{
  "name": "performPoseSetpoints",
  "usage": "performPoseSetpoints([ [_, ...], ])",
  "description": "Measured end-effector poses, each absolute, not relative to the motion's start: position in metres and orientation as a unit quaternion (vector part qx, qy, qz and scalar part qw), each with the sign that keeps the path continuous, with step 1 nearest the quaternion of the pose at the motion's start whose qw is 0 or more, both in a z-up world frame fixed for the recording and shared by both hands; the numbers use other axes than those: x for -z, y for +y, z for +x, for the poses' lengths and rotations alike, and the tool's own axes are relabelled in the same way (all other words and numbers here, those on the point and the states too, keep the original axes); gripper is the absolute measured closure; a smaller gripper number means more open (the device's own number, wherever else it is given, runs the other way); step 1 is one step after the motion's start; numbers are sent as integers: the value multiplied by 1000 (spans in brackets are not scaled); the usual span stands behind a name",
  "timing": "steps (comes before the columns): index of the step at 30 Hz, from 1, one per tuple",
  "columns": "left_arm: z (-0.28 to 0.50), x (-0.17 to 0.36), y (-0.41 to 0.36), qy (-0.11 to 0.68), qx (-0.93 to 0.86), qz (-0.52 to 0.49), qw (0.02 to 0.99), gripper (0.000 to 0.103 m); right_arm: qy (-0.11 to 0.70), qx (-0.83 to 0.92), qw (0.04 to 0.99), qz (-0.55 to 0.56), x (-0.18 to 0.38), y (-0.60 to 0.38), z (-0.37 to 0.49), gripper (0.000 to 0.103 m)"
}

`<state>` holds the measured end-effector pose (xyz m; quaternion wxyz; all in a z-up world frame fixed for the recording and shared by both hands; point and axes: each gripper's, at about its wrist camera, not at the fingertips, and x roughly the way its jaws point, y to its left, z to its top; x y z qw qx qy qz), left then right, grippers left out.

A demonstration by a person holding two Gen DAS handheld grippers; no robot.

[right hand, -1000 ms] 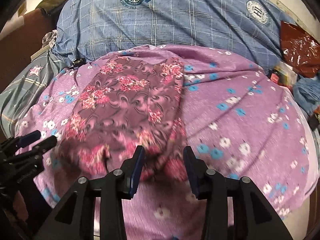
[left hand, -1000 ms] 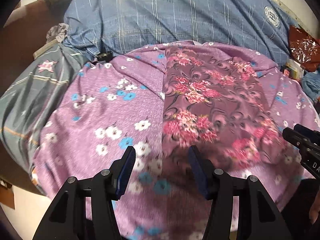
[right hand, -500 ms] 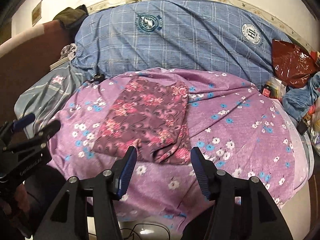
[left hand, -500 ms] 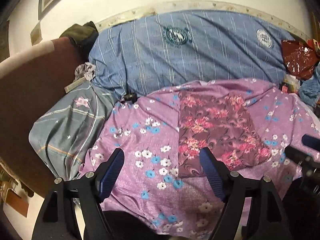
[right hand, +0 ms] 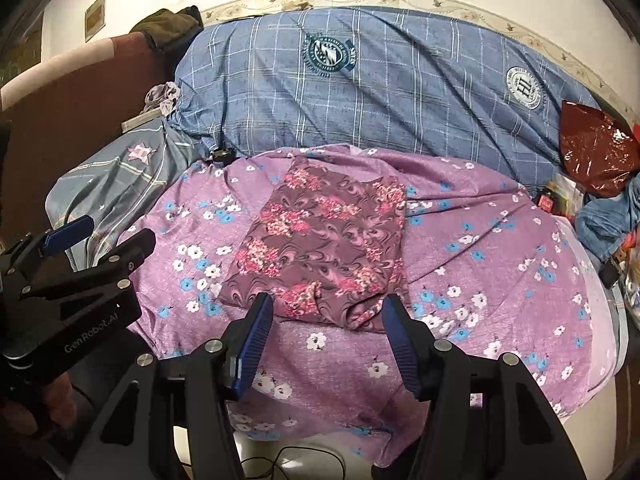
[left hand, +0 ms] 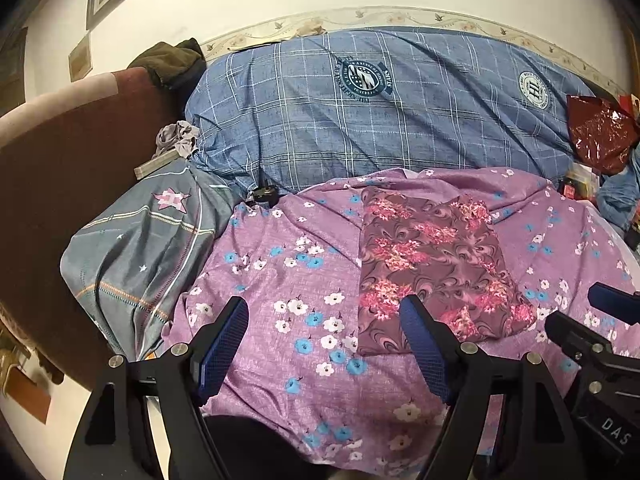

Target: Fold small clothes

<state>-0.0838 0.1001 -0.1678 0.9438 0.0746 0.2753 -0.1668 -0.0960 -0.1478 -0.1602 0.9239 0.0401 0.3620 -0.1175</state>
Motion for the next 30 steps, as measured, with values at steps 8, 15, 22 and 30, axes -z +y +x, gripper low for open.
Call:
performPoseSetpoints([
  [8,-77,170,98,283,166,72,942,25,367,122,922,30,163,-143,-90,45],
  [15,-79,171,97,281,170,72,942,25,368,136,920,28,159,-145,-86,45],
  [22,-84,170,94,277,166,73,944,25,351,147,925,21,148,-146,-88,45],
  [30,-87,165,88,271,166,79,945,25,336,153,929,18,139,-150,-87,45],
])
